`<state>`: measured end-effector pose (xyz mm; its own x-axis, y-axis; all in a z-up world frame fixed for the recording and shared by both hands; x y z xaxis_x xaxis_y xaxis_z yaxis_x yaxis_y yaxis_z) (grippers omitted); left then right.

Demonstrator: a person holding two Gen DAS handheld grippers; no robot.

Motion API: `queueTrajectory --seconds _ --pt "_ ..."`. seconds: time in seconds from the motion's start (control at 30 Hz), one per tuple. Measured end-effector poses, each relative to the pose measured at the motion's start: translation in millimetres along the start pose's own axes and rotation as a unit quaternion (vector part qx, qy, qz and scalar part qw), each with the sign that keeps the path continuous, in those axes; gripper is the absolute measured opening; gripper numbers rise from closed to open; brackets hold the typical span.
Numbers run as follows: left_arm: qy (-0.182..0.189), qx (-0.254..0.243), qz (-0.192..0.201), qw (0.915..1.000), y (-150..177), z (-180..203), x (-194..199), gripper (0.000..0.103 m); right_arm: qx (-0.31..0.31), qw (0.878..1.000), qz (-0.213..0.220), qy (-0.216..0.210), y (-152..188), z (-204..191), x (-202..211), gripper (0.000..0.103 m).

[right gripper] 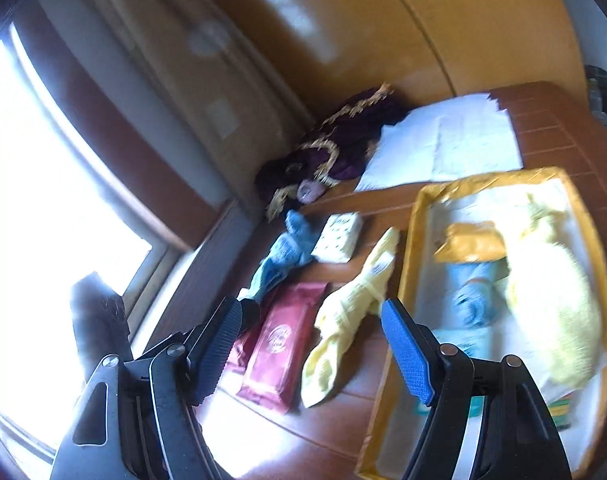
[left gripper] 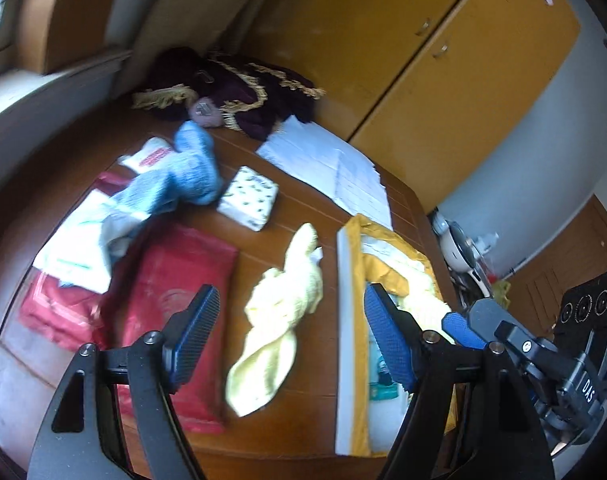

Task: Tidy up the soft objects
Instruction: 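Withdraw both tools and move them toward the blue towel and tagged yellow towel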

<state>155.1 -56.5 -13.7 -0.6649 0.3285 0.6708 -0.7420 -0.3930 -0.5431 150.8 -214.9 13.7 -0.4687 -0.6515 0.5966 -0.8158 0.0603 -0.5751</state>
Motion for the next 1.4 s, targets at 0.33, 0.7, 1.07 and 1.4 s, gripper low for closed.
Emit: queueTrajectory --seconds 0.33,0.7,1.07,1.4 --pt "-0.013 0.014 0.007 0.9998 14 -32 12 0.075 0.026 0.998 -0.057 -0.012 28 -32 -38 0.075" --pt "-0.011 0.016 0.005 0.9998 15 -40 12 0.075 0.012 0.997 -0.077 0.001 30 -27 -52 0.075" --pt "-0.013 0.008 0.002 0.9999 18 -39 10 0.075 0.008 0.996 -0.085 0.006 31 -25 -57 0.075" --pt "-0.013 0.006 0.001 0.9999 19 -38 10 0.075 0.003 0.997 -0.077 0.005 26 -21 -52 0.075"
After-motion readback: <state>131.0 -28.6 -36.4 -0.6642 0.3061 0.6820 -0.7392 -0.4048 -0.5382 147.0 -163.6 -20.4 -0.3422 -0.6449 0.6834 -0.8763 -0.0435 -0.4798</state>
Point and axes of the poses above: each gripper's, at about its wrist camera, not at the fingertips, and x roughly against the way its jaws point, z to its right, y to its underside, the point moved 7 cm from there along -x, roughly the way its jaws point, and after that the axes turned 3 degrees about -z, right-handed, at the moved point
